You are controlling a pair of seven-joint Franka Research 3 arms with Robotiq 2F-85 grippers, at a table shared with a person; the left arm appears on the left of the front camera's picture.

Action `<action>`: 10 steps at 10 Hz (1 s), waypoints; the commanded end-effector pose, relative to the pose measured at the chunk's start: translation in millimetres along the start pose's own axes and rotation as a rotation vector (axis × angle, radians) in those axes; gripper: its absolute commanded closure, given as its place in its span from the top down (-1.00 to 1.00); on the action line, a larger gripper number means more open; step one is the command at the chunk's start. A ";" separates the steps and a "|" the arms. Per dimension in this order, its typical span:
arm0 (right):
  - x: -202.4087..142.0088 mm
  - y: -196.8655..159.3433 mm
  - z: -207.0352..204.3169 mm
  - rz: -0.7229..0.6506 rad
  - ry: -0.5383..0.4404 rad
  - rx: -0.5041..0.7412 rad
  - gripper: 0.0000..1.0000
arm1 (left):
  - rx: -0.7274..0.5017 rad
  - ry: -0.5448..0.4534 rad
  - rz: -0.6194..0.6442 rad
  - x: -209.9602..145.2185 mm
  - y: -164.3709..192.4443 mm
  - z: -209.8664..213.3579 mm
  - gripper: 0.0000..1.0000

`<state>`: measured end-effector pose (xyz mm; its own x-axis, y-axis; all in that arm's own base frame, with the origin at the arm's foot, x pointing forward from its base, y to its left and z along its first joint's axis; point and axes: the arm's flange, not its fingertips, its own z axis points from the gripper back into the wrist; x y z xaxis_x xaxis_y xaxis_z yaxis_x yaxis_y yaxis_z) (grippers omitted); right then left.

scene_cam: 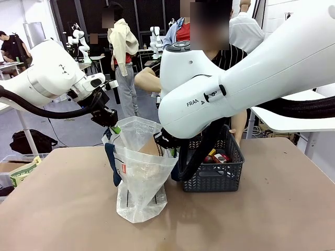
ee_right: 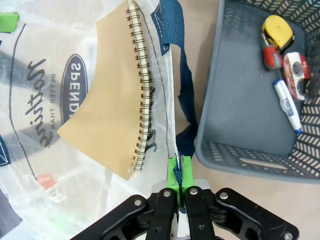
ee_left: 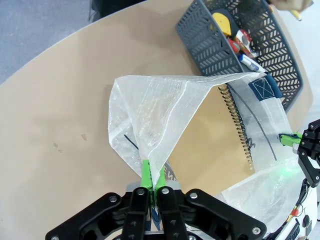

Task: Transfer purchased items from the store into the shopping bag.
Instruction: Move the Reusable shopping bag to the right side of the table.

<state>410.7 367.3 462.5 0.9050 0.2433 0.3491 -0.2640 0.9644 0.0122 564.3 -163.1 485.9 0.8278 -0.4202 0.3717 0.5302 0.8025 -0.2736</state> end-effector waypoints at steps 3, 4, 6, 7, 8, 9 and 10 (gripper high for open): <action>-3.2 -1.5 -0.1 0.000 -0.009 -0.004 -1.00 | 0.004 -0.004 -0.001 0.0 2.8 0.7 -1.00; -3.2 -1.5 -0.1 0.000 -0.009 -0.004 -1.00 | 0.004 -0.004 -0.001 0.0 2.8 0.7 -1.00; -3.2 -1.5 -0.1 0.000 -0.009 -0.004 -1.00 | 0.004 -0.004 -0.001 0.0 2.8 0.7 -1.00; -3.2 -1.5 -0.1 0.000 -0.009 -0.004 -1.00 | 0.004 -0.004 -0.001 0.0 2.8 0.7 -1.00; -3.2 -1.5 -0.1 0.000 -0.009 -0.004 -1.00 | 0.004 -0.004 -0.001 0.0 2.8 0.7 -1.00; -3.2 -1.5 -0.1 0.000 -0.009 -0.004 -1.00 | 0.004 -0.004 -0.001 0.0 2.8 0.7 -1.00; -3.2 -1.5 -0.1 0.000 -0.009 -0.004 -1.00 | 0.004 -0.004 -0.001 0.0 2.8 0.7 -1.00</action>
<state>410.7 367.3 462.5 0.9049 0.2433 0.3491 -0.2640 0.9644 0.0122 564.3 -163.1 485.9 0.8278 -0.4202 0.3717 0.5302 0.8025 -0.2736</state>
